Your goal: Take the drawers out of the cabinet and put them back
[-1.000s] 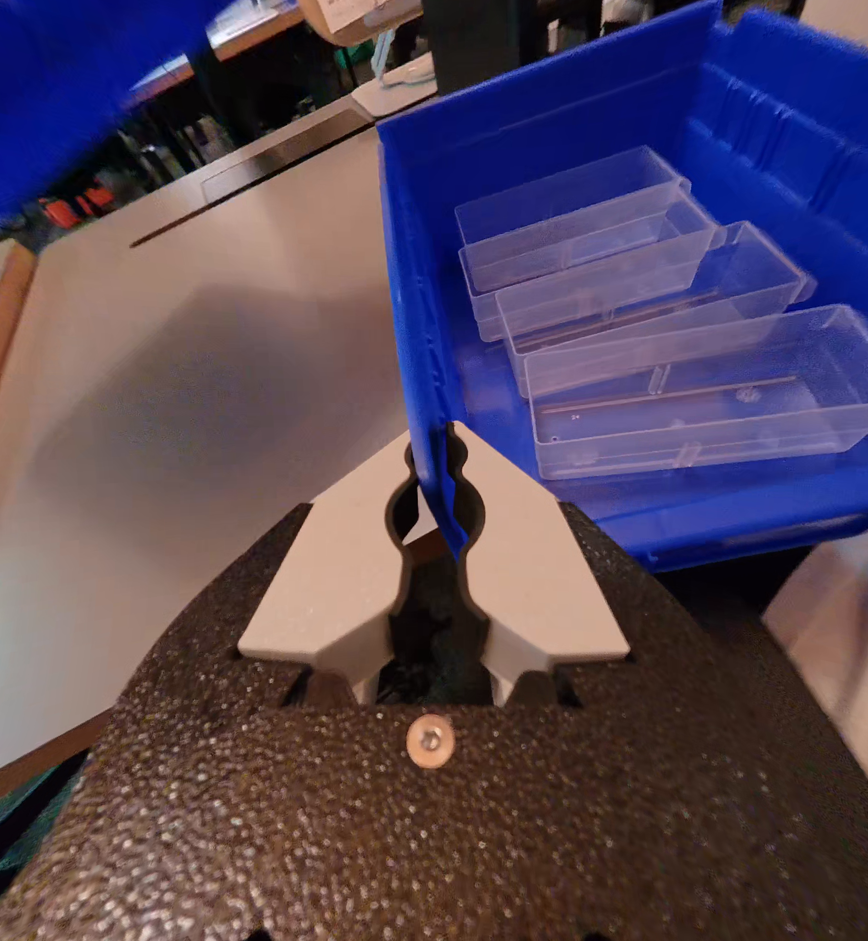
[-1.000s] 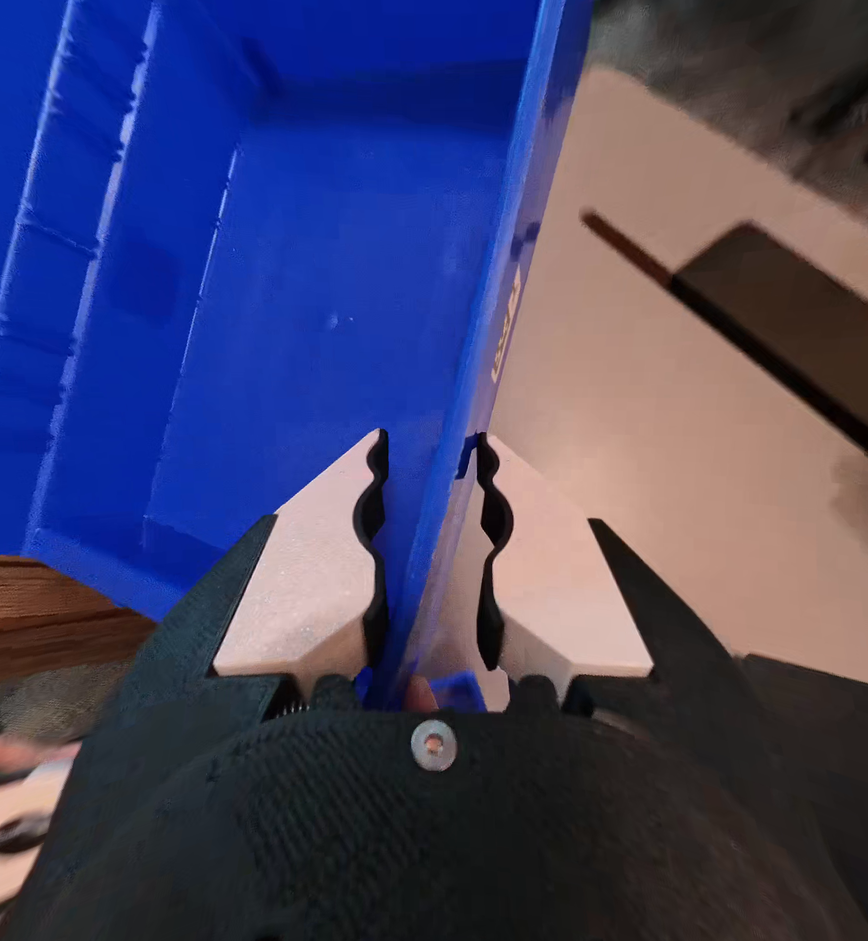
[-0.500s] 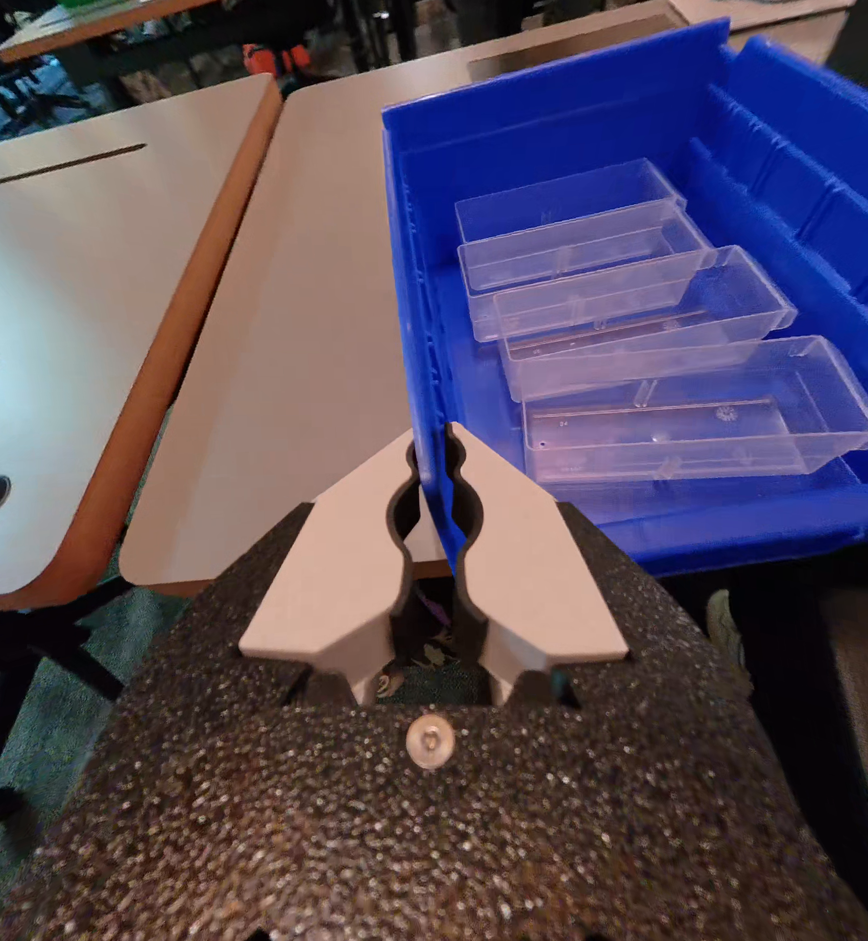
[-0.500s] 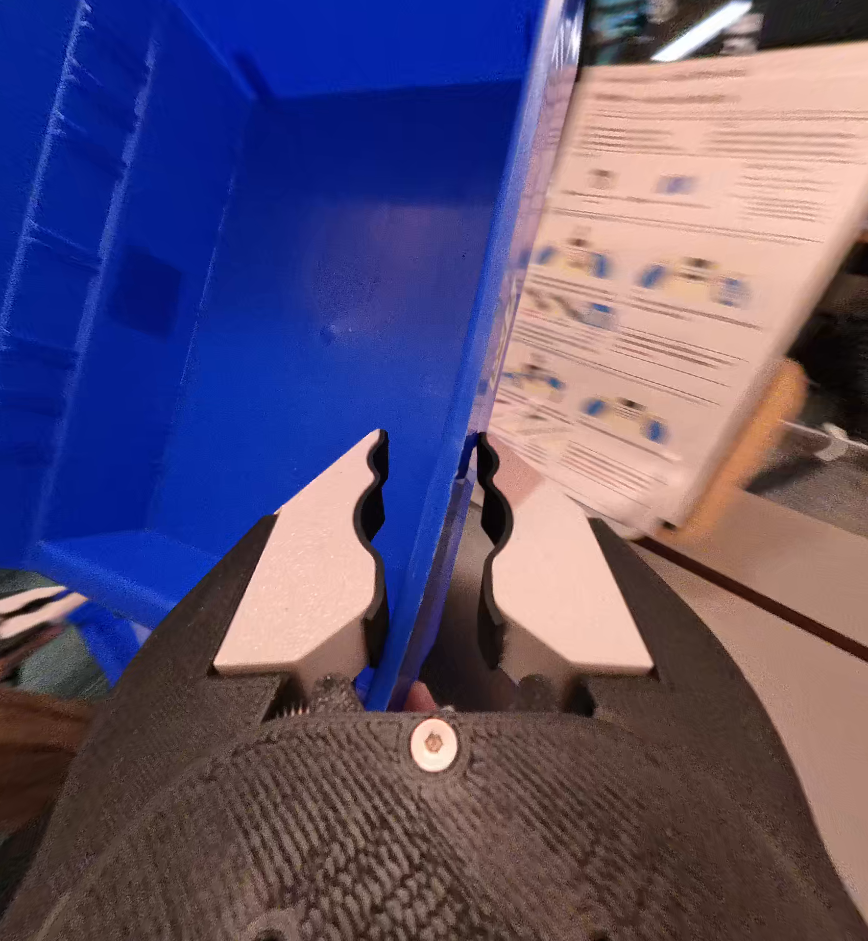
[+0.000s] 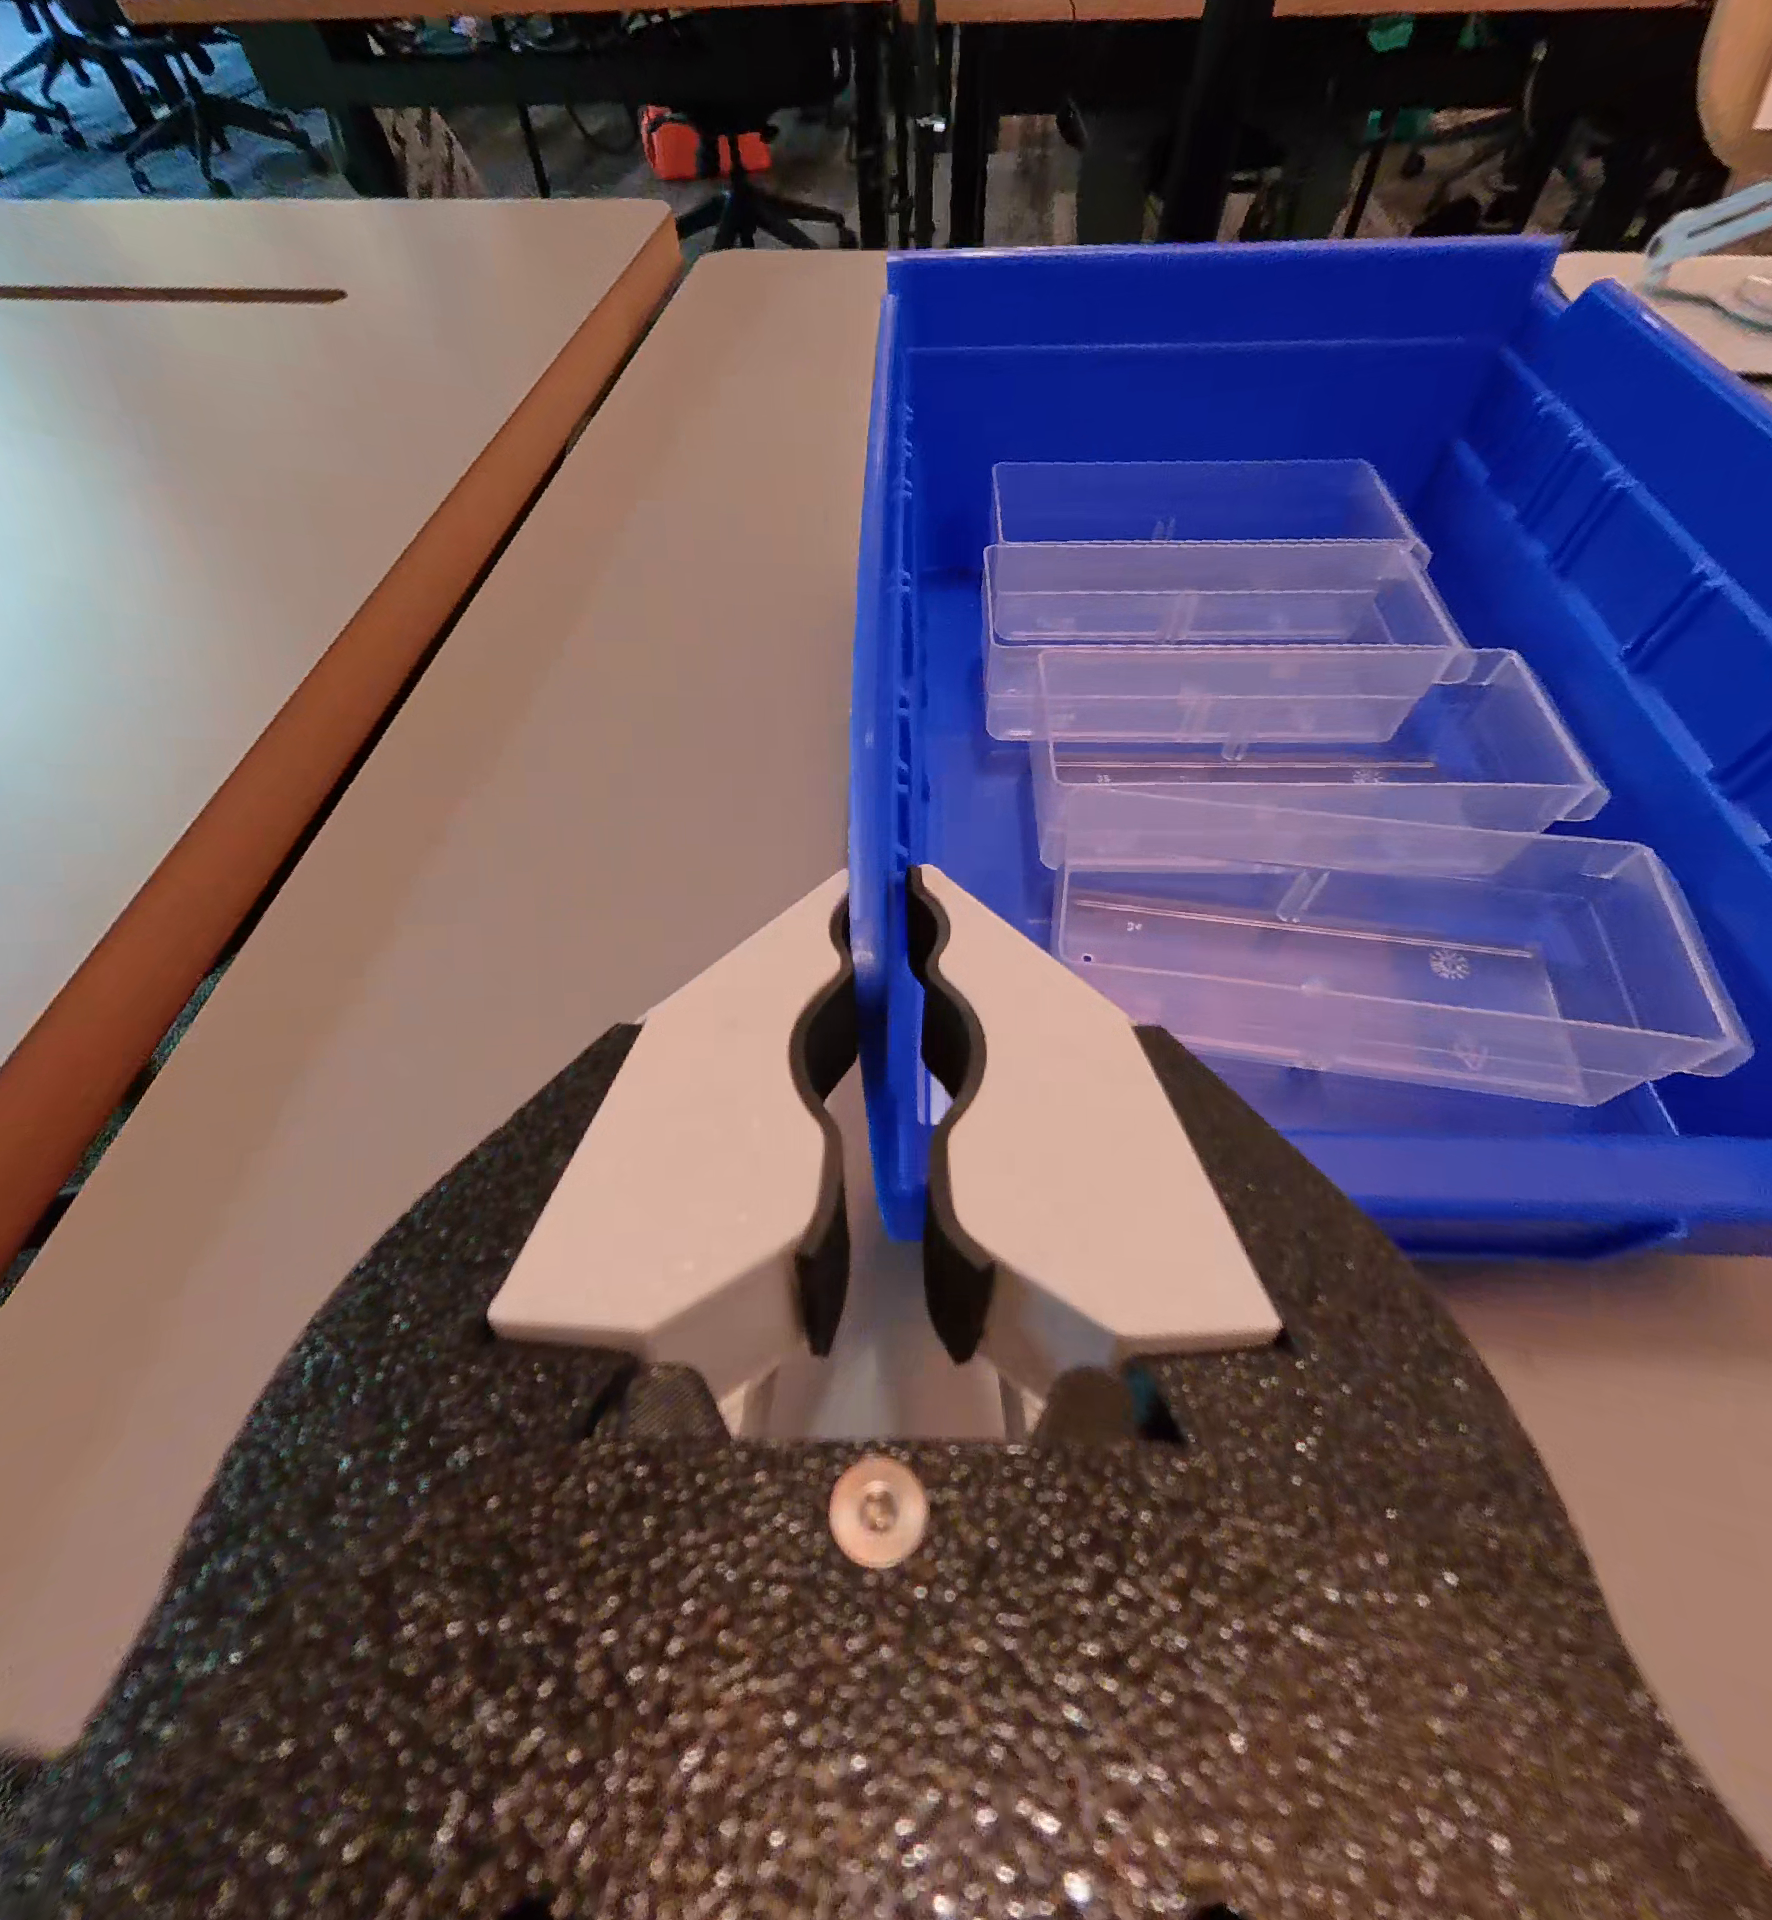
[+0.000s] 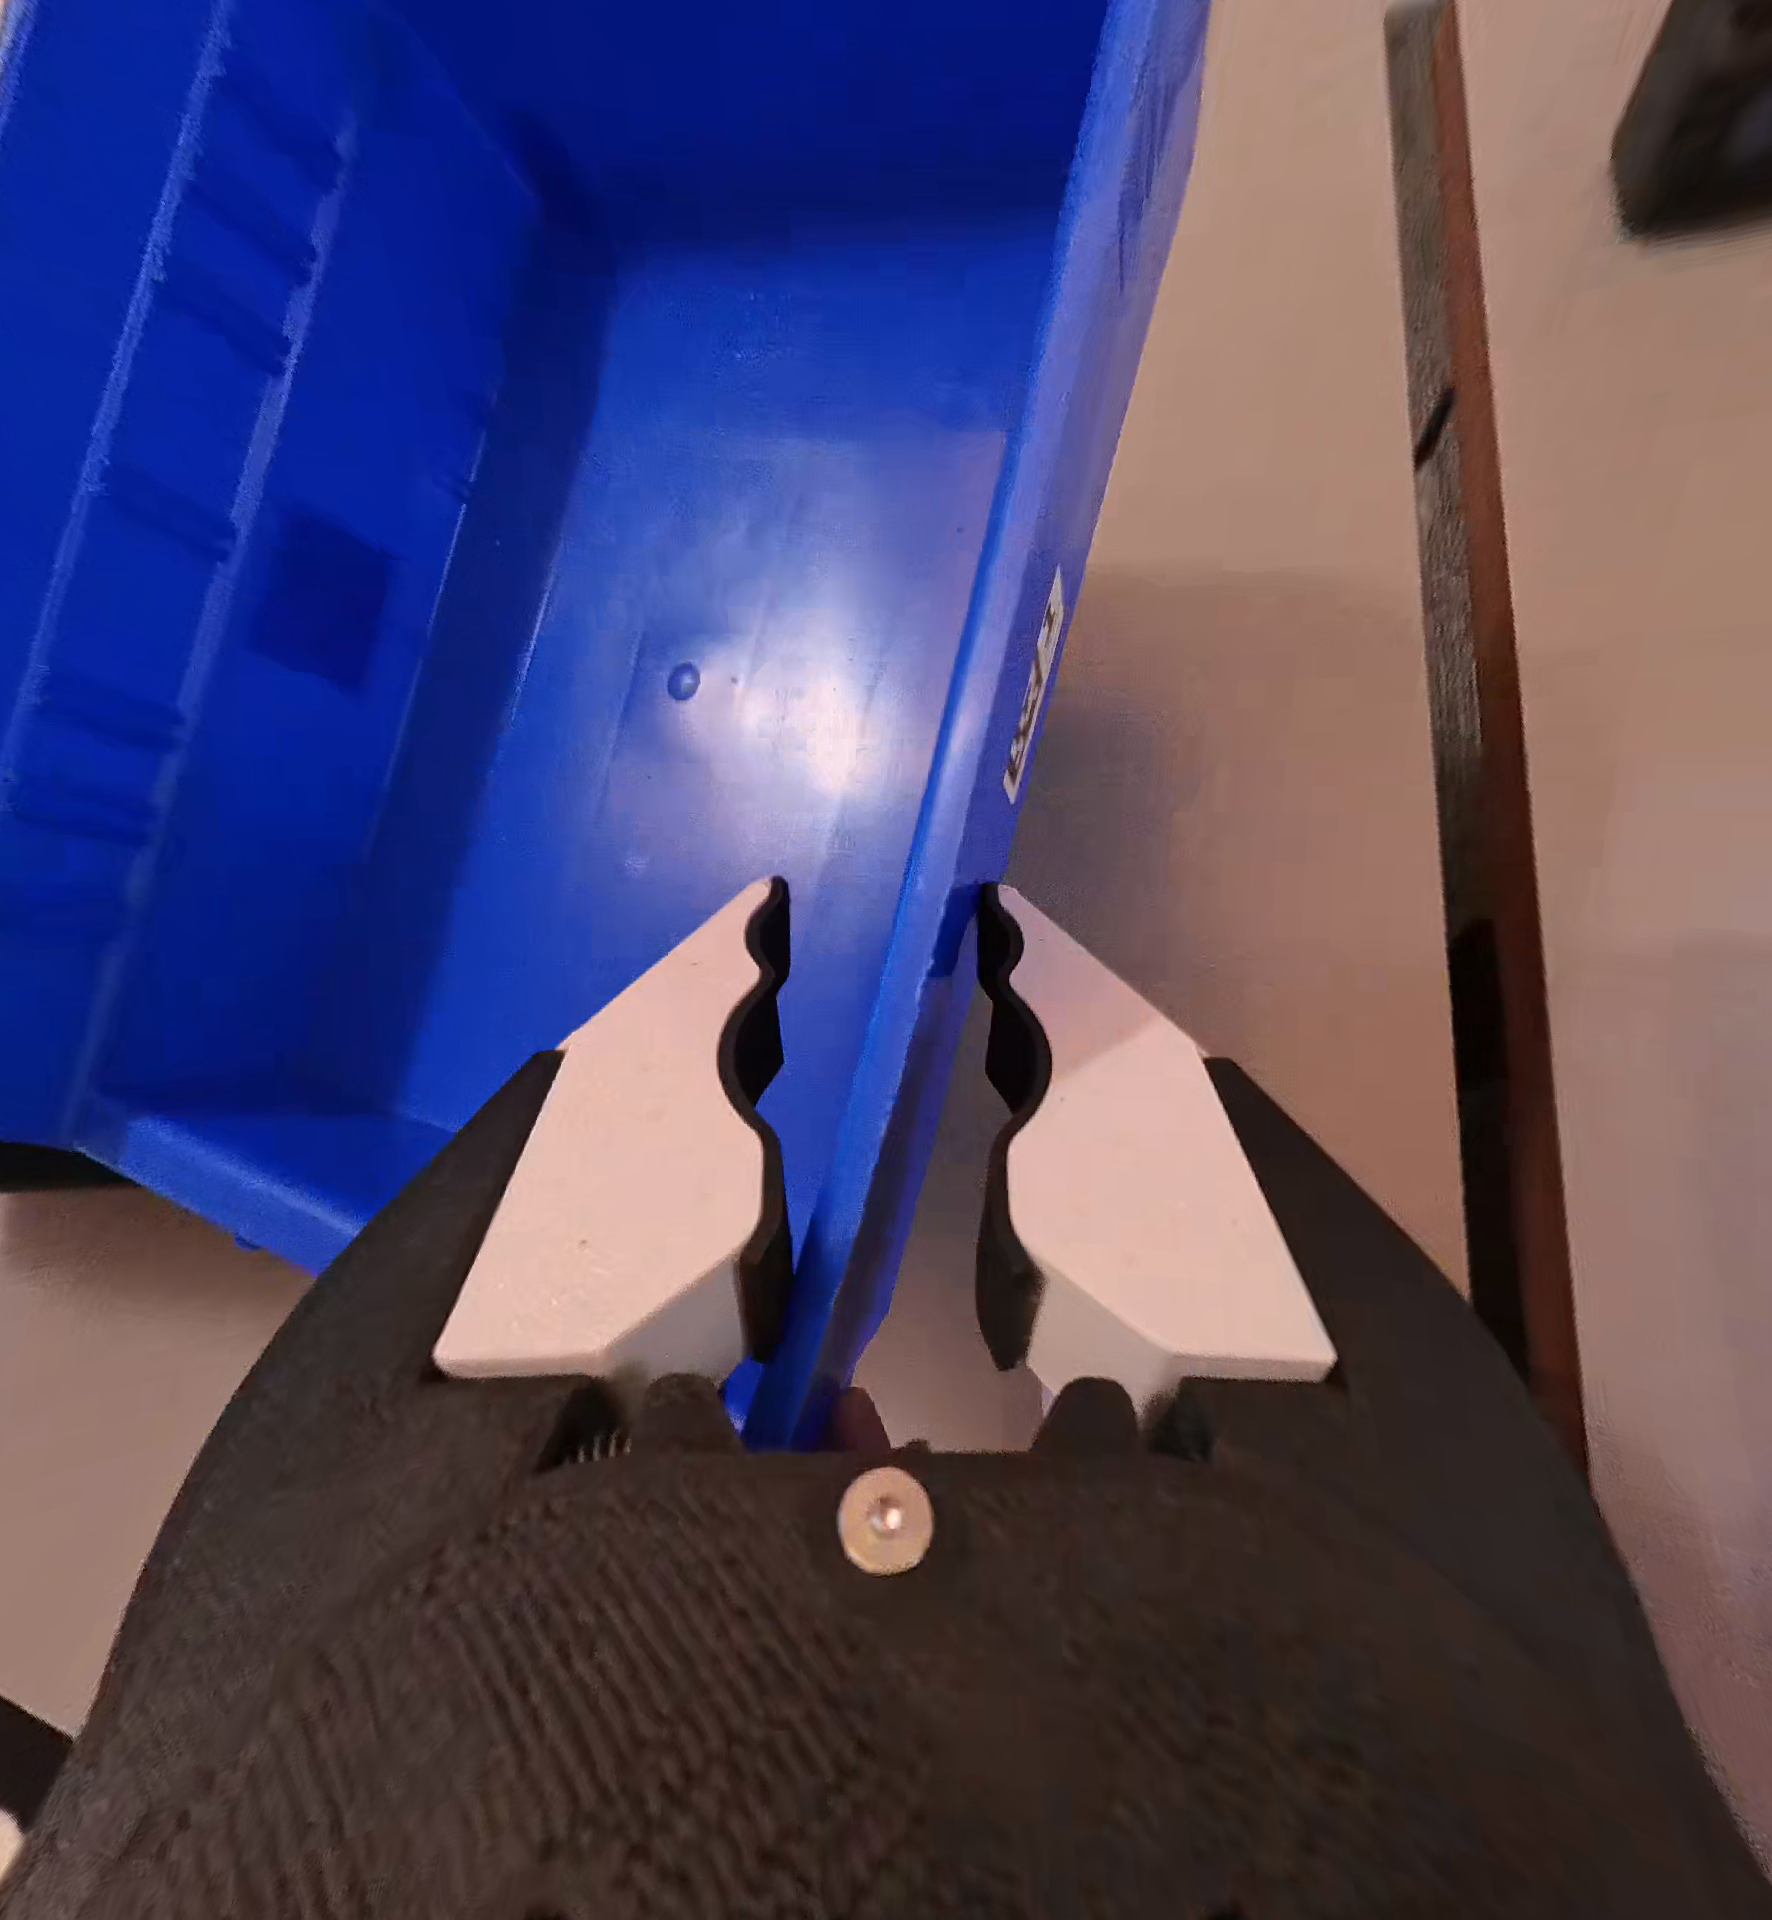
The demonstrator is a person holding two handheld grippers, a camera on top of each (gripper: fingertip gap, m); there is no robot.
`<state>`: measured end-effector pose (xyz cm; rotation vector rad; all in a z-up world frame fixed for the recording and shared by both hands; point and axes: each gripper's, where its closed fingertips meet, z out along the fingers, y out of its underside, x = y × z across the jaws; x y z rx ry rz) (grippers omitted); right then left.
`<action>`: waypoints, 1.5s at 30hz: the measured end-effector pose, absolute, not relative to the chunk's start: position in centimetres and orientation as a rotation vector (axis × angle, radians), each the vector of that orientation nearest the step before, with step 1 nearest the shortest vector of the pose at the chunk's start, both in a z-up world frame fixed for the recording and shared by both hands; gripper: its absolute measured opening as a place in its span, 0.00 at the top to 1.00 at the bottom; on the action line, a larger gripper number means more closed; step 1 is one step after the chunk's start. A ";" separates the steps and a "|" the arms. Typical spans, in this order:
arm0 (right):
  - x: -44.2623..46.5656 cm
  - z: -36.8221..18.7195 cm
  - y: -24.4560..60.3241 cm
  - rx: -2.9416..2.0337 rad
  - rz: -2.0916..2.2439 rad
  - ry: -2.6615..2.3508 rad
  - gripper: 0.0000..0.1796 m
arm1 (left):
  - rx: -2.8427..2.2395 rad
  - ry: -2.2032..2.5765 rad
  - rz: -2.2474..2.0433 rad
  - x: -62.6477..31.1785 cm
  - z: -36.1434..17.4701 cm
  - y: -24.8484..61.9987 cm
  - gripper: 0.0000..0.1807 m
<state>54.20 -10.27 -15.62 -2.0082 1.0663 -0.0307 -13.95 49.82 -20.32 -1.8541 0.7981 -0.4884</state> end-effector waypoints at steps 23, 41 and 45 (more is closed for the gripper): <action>63.0 -24.6 -7.0 -2.210 -0.079 0.894 0.79 | -1.807 0.907 -0.453 -0.3 -20.6 59.1 0.98; 41.1 -2.4 -6.5 -1.518 -1.125 0.139 0.33 | -1.893 0.948 -0.430 -1.1 -20.0 58.7 0.81; 32.2 -4.1 -0.6 -1.573 -0.817 0.030 0.35 | -1.845 0.889 -0.382 -1.5 -19.2 58.6 0.81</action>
